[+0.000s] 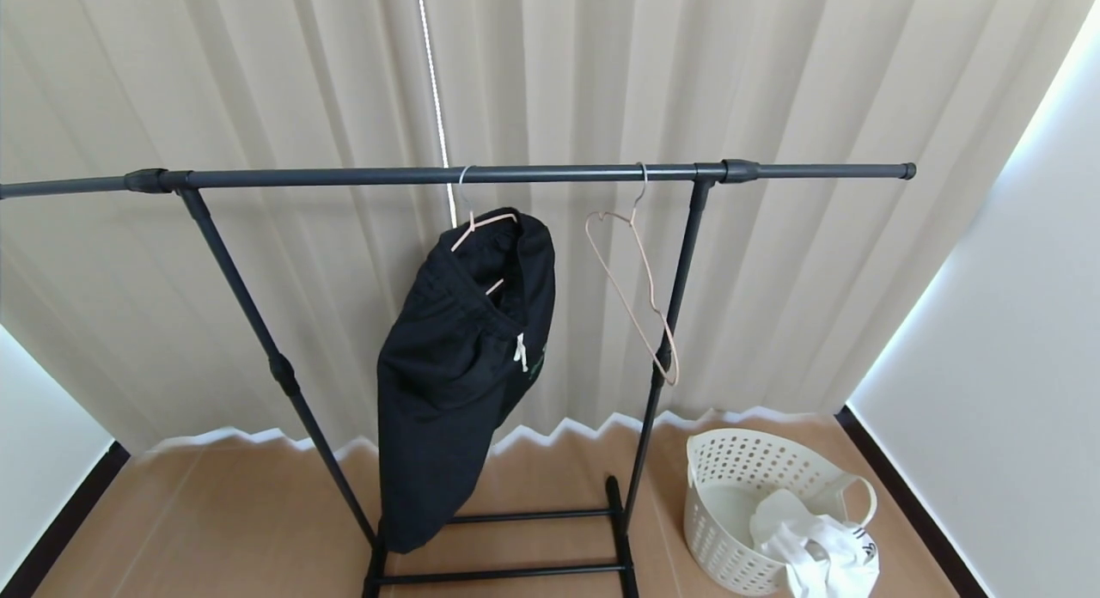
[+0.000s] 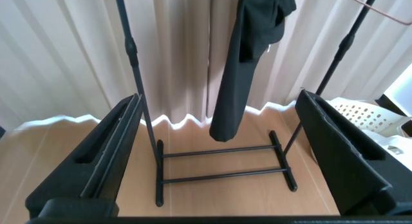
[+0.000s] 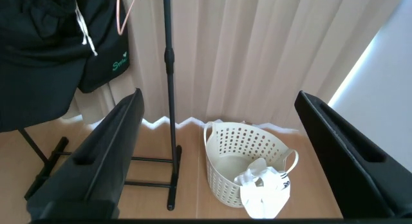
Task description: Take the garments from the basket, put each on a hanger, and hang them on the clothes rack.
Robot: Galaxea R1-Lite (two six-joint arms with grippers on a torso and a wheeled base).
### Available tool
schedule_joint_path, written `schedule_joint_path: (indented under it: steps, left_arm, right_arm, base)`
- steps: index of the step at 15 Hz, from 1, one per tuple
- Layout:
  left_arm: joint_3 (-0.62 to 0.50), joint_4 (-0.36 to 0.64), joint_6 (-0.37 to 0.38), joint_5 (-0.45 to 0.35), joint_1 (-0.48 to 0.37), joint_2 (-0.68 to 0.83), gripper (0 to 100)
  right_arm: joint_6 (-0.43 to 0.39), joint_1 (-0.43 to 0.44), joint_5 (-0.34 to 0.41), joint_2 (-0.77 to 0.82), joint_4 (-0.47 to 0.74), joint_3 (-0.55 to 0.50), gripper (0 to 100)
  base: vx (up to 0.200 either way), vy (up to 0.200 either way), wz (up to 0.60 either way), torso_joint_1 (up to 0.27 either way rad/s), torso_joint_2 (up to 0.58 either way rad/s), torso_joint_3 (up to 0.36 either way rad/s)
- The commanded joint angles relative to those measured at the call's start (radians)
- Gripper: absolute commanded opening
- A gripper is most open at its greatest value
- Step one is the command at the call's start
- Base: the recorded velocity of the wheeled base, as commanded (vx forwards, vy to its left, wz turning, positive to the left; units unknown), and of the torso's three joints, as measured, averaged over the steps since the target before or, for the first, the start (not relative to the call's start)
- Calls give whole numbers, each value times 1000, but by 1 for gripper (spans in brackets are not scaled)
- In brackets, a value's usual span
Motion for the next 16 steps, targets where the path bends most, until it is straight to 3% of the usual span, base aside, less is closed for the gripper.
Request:
schedule_joint_path:
  steps: [1,16]
  left_arm:
    - [0,-1,0,-2,0,1,100]
    - [0,-1,2,-3,0,1,100]
  right_arm:
    - [-1,0,0,1,-1,0,100]
    - [1,0,0,1,-1,0,100]
  base:
    - [0,0,0,-159,344,188]
    - [0,0,0,-157,374,214]
